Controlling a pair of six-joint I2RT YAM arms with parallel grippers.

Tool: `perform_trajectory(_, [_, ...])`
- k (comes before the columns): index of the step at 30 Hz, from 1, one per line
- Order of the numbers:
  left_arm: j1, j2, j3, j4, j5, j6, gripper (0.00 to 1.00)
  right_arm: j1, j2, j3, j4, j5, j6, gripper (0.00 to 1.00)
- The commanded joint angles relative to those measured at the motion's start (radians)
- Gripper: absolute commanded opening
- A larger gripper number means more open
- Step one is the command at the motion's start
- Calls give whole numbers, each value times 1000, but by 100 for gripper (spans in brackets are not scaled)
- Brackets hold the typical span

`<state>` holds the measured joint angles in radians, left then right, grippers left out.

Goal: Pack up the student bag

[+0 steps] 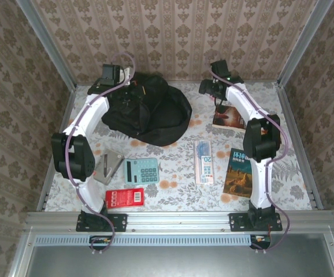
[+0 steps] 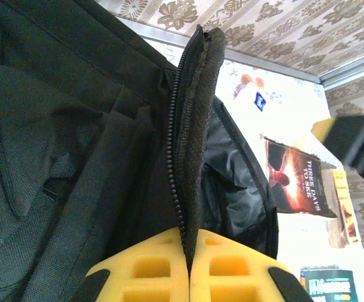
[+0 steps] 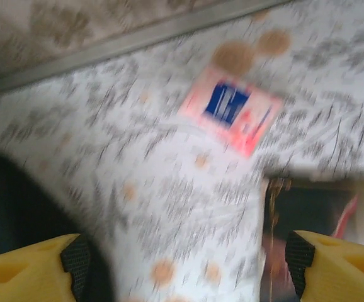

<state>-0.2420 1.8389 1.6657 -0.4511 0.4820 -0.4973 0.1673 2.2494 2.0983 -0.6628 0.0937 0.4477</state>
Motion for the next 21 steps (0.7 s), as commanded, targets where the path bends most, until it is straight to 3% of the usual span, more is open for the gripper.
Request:
perform_trajectory(1, [8,-38,-13,71,51,-48,0,-58,168,245,-151,-21,-70,93])
perform_trajectory(5, [9,-28,-36,103,75,-70,0,-112,356,512,-212,-153,-59,94])
perform_trajectory(10, [11,5,-15,99,96,-77,0,-158,433,524,-62,-341,15,100])
perform_trajectory(21, [13,59,-1,129,155,-120,0,-194,602,642,120,-495,234,99])
